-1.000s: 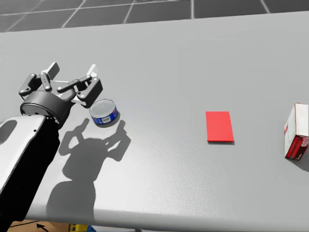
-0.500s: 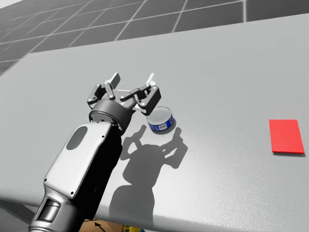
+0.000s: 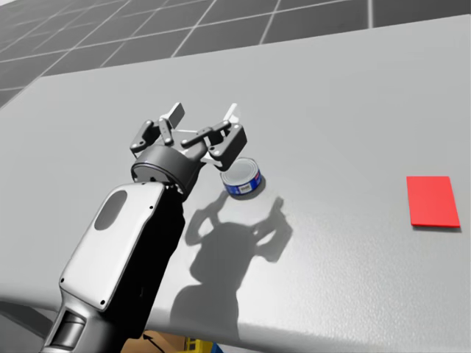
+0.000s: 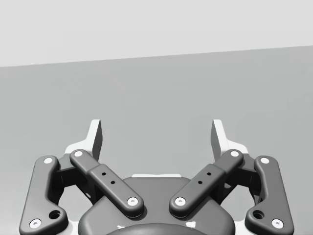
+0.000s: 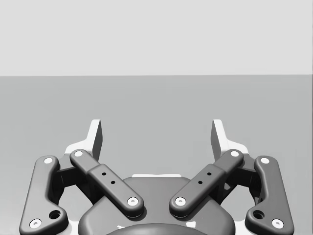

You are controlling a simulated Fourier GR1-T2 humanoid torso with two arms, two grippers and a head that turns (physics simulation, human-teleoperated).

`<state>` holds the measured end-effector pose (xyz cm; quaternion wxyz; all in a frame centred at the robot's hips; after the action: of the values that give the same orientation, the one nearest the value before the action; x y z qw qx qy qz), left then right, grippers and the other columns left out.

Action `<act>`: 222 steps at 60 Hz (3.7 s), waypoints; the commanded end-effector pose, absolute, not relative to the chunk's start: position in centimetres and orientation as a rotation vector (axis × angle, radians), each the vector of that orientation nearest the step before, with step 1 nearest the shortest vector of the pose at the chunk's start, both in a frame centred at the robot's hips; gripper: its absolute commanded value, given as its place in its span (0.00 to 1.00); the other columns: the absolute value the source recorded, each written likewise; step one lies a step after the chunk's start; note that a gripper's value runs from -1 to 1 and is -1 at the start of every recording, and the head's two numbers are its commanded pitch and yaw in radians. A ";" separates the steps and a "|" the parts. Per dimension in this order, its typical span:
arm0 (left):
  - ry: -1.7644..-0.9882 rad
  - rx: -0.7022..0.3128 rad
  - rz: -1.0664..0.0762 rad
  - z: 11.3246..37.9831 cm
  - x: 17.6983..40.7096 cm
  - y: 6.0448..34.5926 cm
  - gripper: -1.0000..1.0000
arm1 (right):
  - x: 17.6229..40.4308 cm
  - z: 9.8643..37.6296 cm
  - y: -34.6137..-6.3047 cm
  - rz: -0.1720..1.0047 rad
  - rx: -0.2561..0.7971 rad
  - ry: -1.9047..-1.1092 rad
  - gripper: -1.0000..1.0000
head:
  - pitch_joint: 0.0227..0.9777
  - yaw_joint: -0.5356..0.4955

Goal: Look at the card. If it is red, pick the object on the left. If it is green, pick the object on the right.

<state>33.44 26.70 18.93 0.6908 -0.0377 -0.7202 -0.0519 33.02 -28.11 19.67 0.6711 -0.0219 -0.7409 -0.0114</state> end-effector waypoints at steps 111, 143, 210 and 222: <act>-1.250 -0.173 -0.311 11.1 34.3 26.1 0.89 | 33.4 19.5 -28.4 -0.037 -0.037 -1.676 0.00 | 0.81 0.86; -1.235 -0.174 -0.330 10.6 33.8 25.9 0.97 | 33.3 19.6 -28.5 -0.042 -0.041 -1.684 0.00 | 0.68 0.85; -1.392 -0.114 -0.398 18.8 33.1 26.4 0.98 | 33.3 19.5 -28.4 -0.025 -0.069 -1.693 0.00 | 0.44 0.87; -1.497 -0.038 -0.452 24.3 32.9 26.4 0.99 | 33.4 19.4 -28.3 -0.020 -0.068 -1.693 0.00 | 0.44 0.87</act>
<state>32.36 27.49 19.62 0.7475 0.0001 -0.6492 -0.1411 33.32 -28.38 19.46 0.6623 -0.0297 -0.7485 -0.0100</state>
